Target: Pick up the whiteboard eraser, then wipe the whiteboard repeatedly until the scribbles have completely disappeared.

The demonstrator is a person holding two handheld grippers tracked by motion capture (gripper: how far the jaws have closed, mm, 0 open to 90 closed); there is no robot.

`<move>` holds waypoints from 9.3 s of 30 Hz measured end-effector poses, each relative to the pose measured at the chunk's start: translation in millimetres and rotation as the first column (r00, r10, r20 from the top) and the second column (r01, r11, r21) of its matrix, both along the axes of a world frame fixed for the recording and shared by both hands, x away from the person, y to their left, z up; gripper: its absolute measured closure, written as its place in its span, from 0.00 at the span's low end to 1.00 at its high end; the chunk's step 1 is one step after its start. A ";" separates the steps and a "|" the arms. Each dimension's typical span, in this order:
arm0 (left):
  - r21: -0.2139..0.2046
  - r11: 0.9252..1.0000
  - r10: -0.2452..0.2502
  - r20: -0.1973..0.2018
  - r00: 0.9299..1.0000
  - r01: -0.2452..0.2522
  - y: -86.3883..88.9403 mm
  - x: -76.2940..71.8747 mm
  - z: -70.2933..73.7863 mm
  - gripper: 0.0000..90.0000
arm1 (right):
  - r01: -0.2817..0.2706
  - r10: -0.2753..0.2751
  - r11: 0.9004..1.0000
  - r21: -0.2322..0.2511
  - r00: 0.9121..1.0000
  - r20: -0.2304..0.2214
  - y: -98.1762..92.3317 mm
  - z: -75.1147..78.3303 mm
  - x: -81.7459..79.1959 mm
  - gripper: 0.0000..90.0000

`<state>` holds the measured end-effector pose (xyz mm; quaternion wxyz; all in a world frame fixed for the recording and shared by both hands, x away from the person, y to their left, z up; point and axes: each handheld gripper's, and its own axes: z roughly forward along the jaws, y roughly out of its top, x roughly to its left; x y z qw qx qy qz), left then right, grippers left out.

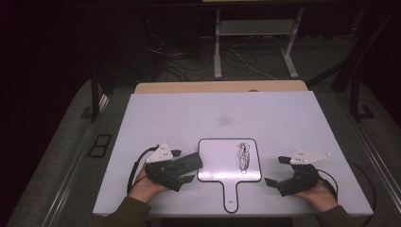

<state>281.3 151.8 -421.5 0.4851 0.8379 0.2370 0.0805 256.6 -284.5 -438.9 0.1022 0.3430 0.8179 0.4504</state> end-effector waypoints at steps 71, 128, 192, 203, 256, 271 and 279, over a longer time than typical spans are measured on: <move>0.134 0.991 0.001 -0.046 0.999 0.006 16.1 42.5 1.3 0.16 | -0.016 0.016 1.000 0.008 1.000 -0.003 -5.3 -1.8 1.5 0.00; 0.323 0.937 -0.105 -0.108 0.989 0.135 -4.4 39.8 -12.3 0.43 | -0.015 0.015 1.000 0.007 1.000 -0.012 -7.1 -2.9 2.5 0.00; 0.251 0.966 -0.030 -0.126 0.992 0.061 -44.0 51.8 23.5 0.44 | -0.005 0.005 1.000 0.025 1.000 -0.015 -9.0 -2.3 2.0 0.00; 0.257 0.961 -0.064 -0.138 0.988 0.099 -71.0 59.4 28.4 0.44 | -0.005 0.005 1.000 0.027 1.000 -0.017 -9.1 -2.6 1.9 0.00; 0.362 0.916 -0.141 -0.105 0.984 0.170 -194.4 112.1 -3.7 0.44 | -0.003 0.004 0.999 0.042 1.000 -0.022 -11.4 -3.4 1.8 0.00; 0.367 0.910 -0.165 -0.100 0.981 0.191 -205.0 107.4 -8.6 0.44 | -0.002 0.003 0.999 0.040 1.000 -0.021 -11.3 -3.6 2.1 0.00; 0.405 0.899 -0.148 -0.078 0.986 0.167 -201.6 109.6 -6.7 0.44 | -0.001 0.002 0.999 0.041 1.000 -0.021 -11.6 -3.2 1.8 0.00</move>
